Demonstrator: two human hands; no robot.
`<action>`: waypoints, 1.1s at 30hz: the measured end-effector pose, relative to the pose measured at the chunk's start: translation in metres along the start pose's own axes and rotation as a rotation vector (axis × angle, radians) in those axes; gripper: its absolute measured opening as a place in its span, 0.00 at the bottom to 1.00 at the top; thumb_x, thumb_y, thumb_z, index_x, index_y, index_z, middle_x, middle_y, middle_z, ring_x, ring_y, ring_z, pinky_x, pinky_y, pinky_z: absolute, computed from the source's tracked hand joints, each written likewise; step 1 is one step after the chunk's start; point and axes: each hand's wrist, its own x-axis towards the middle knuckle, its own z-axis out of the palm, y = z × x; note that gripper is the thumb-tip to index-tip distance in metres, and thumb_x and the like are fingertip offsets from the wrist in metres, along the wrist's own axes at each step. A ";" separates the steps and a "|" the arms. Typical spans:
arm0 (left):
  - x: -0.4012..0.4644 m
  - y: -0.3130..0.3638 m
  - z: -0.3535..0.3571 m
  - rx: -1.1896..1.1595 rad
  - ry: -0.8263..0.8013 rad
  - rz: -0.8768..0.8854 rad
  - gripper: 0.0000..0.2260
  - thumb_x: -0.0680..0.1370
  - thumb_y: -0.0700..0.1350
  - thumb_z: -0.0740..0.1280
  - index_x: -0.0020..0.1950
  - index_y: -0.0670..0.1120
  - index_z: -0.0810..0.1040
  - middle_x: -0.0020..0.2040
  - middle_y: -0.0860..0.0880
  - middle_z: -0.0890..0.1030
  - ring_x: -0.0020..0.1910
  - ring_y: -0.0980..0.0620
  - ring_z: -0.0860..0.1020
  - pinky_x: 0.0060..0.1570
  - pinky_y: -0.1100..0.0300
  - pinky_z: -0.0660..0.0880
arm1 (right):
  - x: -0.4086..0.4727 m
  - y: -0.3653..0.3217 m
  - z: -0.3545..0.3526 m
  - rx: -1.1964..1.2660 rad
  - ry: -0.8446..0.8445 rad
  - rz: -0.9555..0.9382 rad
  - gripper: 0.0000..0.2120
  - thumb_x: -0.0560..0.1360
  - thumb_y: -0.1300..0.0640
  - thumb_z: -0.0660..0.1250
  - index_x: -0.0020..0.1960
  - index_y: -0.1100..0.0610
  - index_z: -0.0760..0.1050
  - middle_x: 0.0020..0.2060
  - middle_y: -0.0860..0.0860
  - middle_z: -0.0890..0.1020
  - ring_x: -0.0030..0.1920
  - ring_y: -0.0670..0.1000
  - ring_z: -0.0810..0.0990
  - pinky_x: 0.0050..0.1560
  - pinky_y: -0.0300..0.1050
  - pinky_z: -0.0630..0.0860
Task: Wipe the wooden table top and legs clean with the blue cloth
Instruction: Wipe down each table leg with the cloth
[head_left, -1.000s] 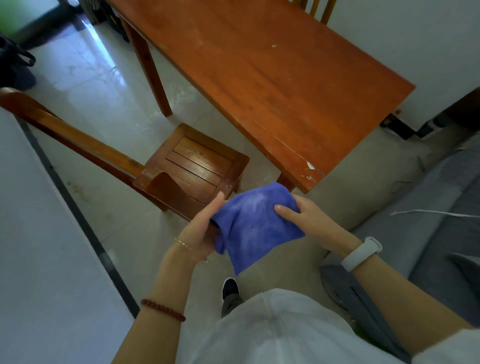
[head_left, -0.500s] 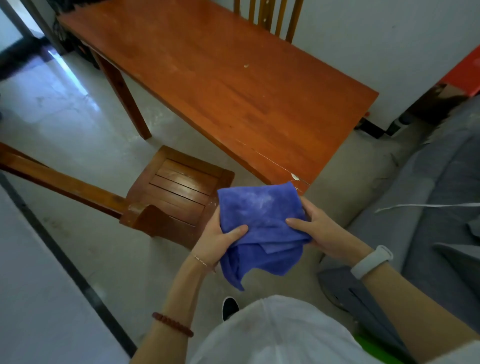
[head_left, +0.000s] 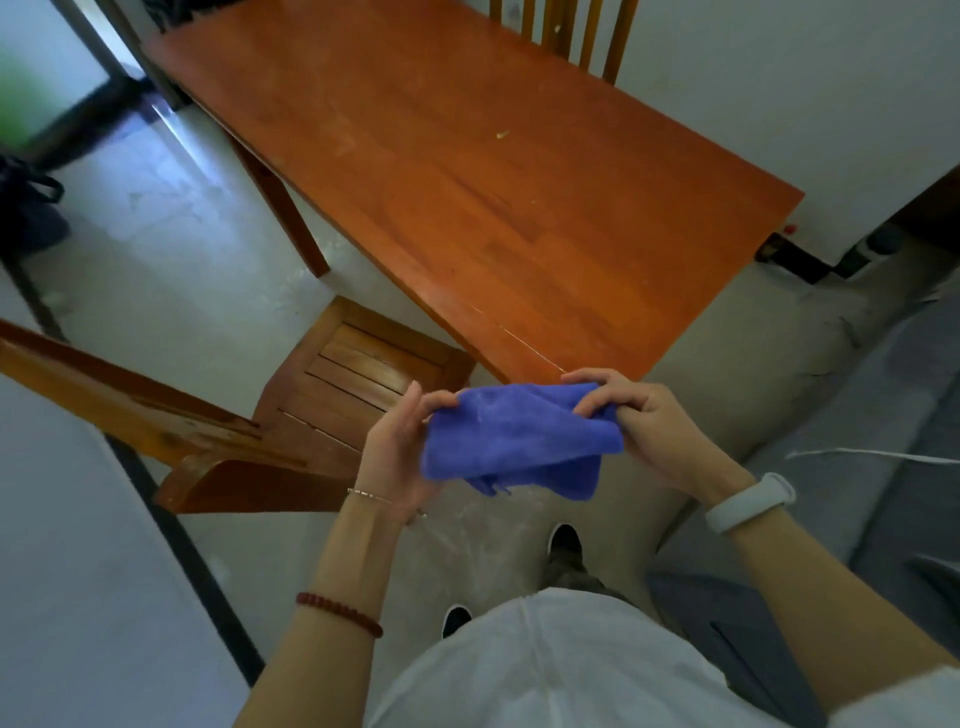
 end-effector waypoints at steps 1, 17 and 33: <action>0.009 -0.001 0.007 0.088 0.036 -0.026 0.15 0.73 0.54 0.61 0.53 0.47 0.78 0.54 0.48 0.81 0.50 0.50 0.81 0.45 0.55 0.78 | 0.004 -0.003 -0.010 -0.100 -0.011 -0.030 0.27 0.69 0.76 0.52 0.30 0.51 0.80 0.55 0.46 0.75 0.58 0.44 0.74 0.59 0.43 0.74; 0.071 -0.043 0.086 0.379 0.241 -0.006 0.10 0.72 0.44 0.63 0.51 0.43 0.75 0.37 0.50 0.84 0.38 0.53 0.83 0.36 0.62 0.79 | 0.043 0.017 -0.087 0.371 0.000 0.351 0.22 0.69 0.47 0.61 0.53 0.63 0.74 0.39 0.51 0.83 0.39 0.48 0.81 0.41 0.40 0.77; 0.126 -0.075 0.080 0.664 0.683 0.236 0.18 0.72 0.38 0.69 0.60 0.43 0.68 0.52 0.47 0.76 0.53 0.47 0.76 0.56 0.51 0.74 | 0.124 0.015 -0.108 -0.709 0.109 0.048 0.22 0.73 0.61 0.67 0.65 0.59 0.66 0.57 0.52 0.74 0.56 0.49 0.71 0.56 0.43 0.67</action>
